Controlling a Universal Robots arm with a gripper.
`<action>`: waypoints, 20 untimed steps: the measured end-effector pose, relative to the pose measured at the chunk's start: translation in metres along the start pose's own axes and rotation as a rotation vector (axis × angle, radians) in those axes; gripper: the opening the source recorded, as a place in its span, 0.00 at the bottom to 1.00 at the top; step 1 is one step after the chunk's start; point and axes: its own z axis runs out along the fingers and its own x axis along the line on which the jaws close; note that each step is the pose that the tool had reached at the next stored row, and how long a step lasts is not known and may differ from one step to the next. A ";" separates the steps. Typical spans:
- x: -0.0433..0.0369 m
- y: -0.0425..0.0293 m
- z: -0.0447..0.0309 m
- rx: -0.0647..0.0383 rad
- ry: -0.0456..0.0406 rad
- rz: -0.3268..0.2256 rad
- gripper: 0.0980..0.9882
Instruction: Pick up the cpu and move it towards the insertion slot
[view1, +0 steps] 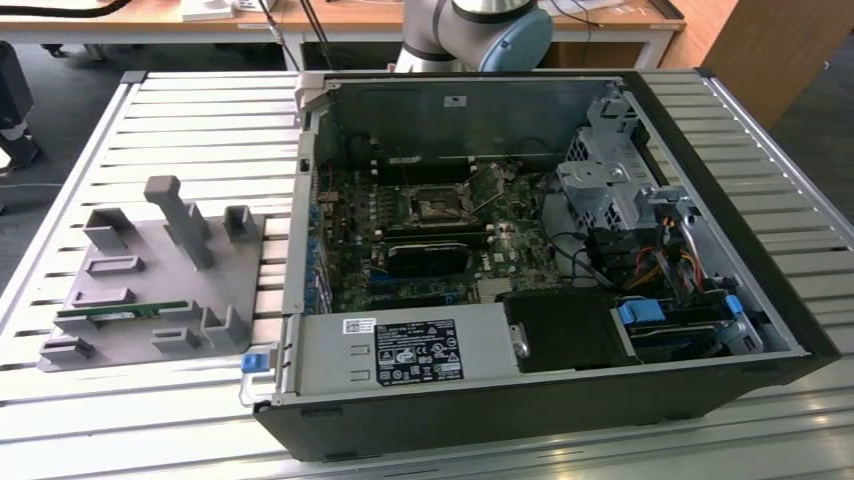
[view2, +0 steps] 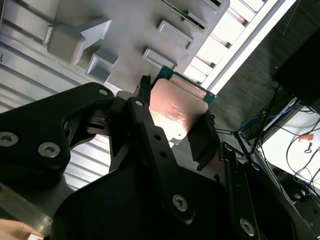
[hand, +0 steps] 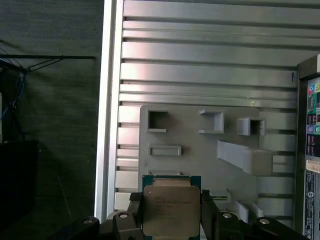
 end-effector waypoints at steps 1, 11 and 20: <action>0.0000 0.0001 -0.0022 0.000 0.0001 0.000 0.50; 0.0000 0.0007 -0.0223 0.000 -0.0001 0.000 0.50; -0.0003 0.0013 -0.0362 0.000 0.0000 0.000 0.50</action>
